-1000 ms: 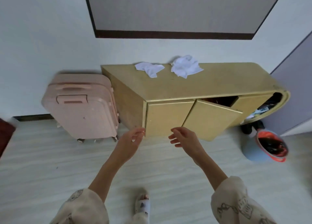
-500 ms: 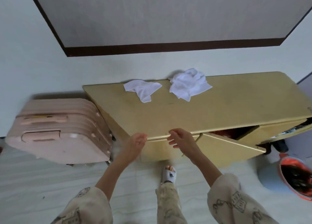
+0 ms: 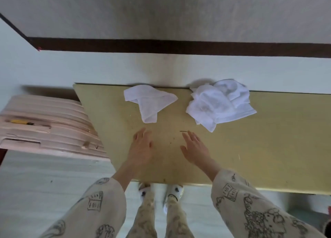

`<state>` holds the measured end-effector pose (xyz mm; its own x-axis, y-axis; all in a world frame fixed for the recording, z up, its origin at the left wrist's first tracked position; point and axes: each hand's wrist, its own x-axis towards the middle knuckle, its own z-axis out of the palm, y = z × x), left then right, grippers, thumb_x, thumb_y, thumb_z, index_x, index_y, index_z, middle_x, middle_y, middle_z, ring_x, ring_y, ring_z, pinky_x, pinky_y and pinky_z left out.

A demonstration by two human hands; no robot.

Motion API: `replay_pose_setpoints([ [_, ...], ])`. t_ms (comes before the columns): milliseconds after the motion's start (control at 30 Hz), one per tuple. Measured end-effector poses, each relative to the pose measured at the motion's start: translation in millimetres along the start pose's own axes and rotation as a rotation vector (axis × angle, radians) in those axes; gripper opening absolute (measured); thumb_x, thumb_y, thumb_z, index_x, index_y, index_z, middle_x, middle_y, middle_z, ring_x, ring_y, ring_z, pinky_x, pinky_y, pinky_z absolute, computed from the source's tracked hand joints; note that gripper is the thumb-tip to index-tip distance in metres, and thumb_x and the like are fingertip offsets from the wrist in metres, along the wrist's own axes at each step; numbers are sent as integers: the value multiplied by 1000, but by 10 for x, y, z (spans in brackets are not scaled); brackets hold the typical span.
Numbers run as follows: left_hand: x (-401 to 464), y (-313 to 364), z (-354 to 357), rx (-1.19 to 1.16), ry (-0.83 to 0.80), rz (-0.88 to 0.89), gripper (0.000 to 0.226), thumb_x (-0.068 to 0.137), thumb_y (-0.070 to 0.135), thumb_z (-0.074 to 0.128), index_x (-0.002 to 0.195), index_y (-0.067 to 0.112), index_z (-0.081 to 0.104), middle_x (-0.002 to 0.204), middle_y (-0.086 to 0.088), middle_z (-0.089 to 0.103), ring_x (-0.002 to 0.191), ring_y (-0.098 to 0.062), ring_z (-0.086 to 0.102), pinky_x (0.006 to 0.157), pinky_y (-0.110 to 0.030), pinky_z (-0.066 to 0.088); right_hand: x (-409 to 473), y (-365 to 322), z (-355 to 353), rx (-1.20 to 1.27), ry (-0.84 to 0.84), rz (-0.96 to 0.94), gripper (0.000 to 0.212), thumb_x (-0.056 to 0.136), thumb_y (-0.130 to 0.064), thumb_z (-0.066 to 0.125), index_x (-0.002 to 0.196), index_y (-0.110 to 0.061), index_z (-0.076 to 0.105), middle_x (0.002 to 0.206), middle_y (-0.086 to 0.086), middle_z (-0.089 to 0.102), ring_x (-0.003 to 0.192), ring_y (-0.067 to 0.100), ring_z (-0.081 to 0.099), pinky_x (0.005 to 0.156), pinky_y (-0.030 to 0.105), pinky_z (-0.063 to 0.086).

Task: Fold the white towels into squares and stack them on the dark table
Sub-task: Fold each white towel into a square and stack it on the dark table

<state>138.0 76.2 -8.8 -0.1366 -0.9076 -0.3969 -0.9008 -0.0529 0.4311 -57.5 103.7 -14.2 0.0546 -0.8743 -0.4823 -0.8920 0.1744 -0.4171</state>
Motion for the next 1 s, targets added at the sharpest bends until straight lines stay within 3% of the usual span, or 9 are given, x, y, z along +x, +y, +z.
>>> replay_pose_setpoints([
  [100,398,-11,20,225,-46,70,57,93,10,39,145,8,16,156,-12,-3,143,-33,1,110,-44,23,230,182,100,-123,-66,2,60,97,-32,40,148,-20,10,158,7,-3,146,26,-3,118,41,7],
  [267,790,-95,129,283,-135,-20,62,94,3,31,147,8,-1,156,-10,-8,144,-27,-5,115,-44,9,251,450,245,-212,-84,-51,64,98,-33,37,150,-20,2,157,6,-14,145,23,-12,118,37,-2],
  [400,612,-127,323,303,-20,-26,62,89,-2,37,146,4,14,154,-12,12,141,-31,17,111,-42,22,298,442,233,-198,-133,-20,66,98,-36,37,150,-21,-1,156,4,-18,144,22,-15,117,36,-5],
  [500,384,-48,460,271,77,51,46,78,-5,52,124,3,50,123,-16,51,107,-35,52,86,-43,42,307,384,224,-181,-133,10,67,97,-37,39,150,-20,1,156,5,-17,144,24,-15,117,38,-3],
  [600,177,30,539,180,-6,167,25,78,-2,53,99,9,63,95,-8,58,83,-28,57,71,-38,44,316,280,210,-127,-89,68,62,96,-36,40,149,-19,12,158,7,-8,145,25,-8,118,39,2],
  [700,108,-23,535,114,47,320,16,73,9,50,81,13,64,76,-2,60,68,-22,60,61,-32,47,348,104,183,20,30,126,46,95,-26,41,139,-14,37,155,10,19,142,27,16,113,40,21],
  [800,266,-153,391,200,152,229,19,78,17,53,96,15,54,87,-7,61,74,-28,60,65,-35,46,453,-50,180,97,153,102,42,92,-17,44,134,-11,42,142,7,40,128,27,36,101,37,35],
  [933,469,-389,172,230,-4,59,47,77,27,70,118,13,52,117,-11,52,105,-33,51,82,-42,43,719,-168,223,-85,156,-27,63,93,-23,49,148,-21,17,157,5,11,143,26,13,109,41,25],
  [1000,451,-500,176,266,11,153,48,68,22,77,109,11,56,110,-12,57,97,-33,58,78,-41,48,866,-190,230,-215,129,-93,57,91,-24,55,143,-22,31,155,6,18,144,26,14,110,46,24],
])
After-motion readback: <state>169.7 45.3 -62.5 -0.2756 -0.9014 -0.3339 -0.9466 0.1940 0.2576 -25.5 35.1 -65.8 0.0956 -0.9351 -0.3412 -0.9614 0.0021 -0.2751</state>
